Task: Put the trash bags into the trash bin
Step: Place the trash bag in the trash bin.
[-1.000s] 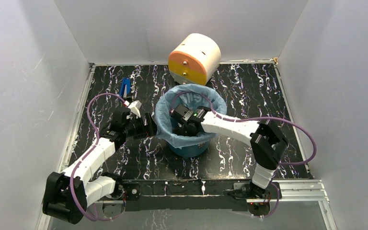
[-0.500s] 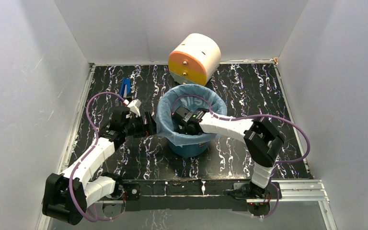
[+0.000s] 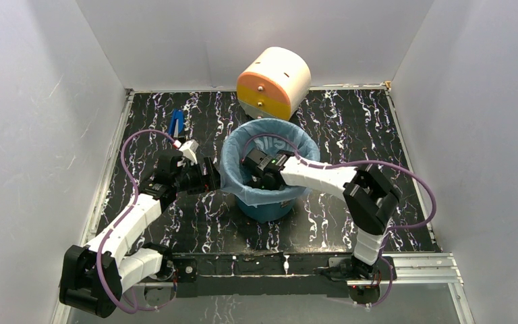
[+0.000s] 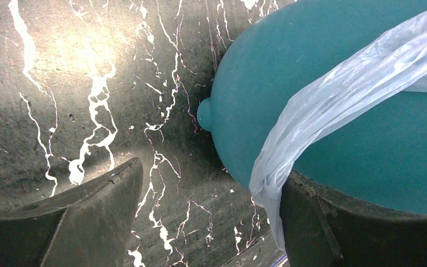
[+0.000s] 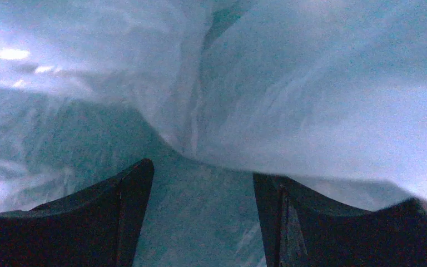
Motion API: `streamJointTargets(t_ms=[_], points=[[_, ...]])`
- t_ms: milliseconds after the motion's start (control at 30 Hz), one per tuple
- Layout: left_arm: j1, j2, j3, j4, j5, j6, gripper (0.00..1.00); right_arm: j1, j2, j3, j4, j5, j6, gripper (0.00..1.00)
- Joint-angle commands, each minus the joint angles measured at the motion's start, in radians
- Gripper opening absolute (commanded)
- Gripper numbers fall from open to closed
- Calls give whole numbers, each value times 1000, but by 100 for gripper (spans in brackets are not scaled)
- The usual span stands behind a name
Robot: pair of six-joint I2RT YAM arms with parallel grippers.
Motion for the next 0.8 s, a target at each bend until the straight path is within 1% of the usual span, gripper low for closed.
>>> streamJointTargets(t_ms=[0,400,467,500,600,667,700,767], points=[[-3,-22,36,-12,-15,12,81,-7,-87,67,-60,-30,22,75],[-3,-22,39,-13,-19,12,81,-7,-143,35,-60,-116,36,76],[-3,-20,38,-8,-15,15,81,-1,-161,11,-26,-144,18,76],[-3,-17,39,-9,-15,22,81,3,-161,3,-18,-161,-27,77],[-2,-3,45,-23,-26,44,82,14,-164,-34,-19,11,-36,76],[-3,5,57,-33,-13,50,81,46,-199,-42,-10,139,-40,76],[-2,6,55,-29,-10,48,81,55,-230,-58,19,160,-66,77],[-2,6,49,-16,-6,41,81,57,-297,-99,110,122,-123,80]])
